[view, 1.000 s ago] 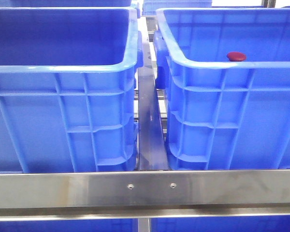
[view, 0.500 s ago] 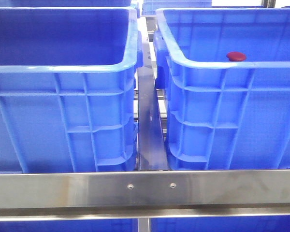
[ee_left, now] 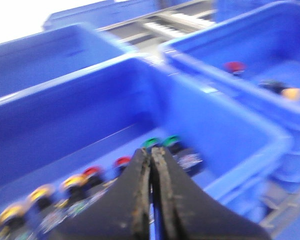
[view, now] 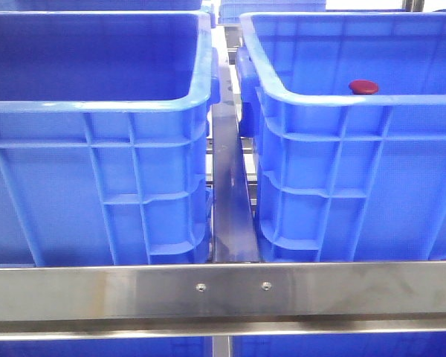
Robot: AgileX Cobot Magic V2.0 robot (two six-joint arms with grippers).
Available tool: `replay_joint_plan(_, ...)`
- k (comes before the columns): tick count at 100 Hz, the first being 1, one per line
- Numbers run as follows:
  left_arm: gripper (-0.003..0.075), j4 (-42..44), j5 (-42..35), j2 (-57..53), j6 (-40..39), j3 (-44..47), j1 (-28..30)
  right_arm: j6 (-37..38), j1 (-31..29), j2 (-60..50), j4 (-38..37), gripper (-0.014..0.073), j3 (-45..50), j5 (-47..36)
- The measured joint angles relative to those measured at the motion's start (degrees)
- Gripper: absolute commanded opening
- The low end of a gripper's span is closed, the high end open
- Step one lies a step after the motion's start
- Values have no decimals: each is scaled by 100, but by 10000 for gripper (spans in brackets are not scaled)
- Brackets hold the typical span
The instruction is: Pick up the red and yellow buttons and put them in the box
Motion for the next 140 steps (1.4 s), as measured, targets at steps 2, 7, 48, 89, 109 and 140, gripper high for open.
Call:
replay_joint_plan(2,-20,136,-14,-58,-219,70,96,0,0,0,0,-69,0,0)
replay_joint_plan(7,-20,439,-39,-206,-696,247,326,0,0,0,0,-69,0,8)
replay_joint_plan(48,-20,980,-114,-1660,-1419,1464,2297,0,0,0,0,-69,0,21)
replay_joint_plan(89,-20,989,-494,-2221,-2181,2375,2951,0,0,0,0,-69,4,32)
replay_joint_plan(109,-20,989,-440,-2221,-2164,2375,2899,0,0,0,0,-69,4,68)
replay_joint_plan(140,-20,992,-282,-2221,-1942,2375,2788,0,0,0,0,-69,4,80)
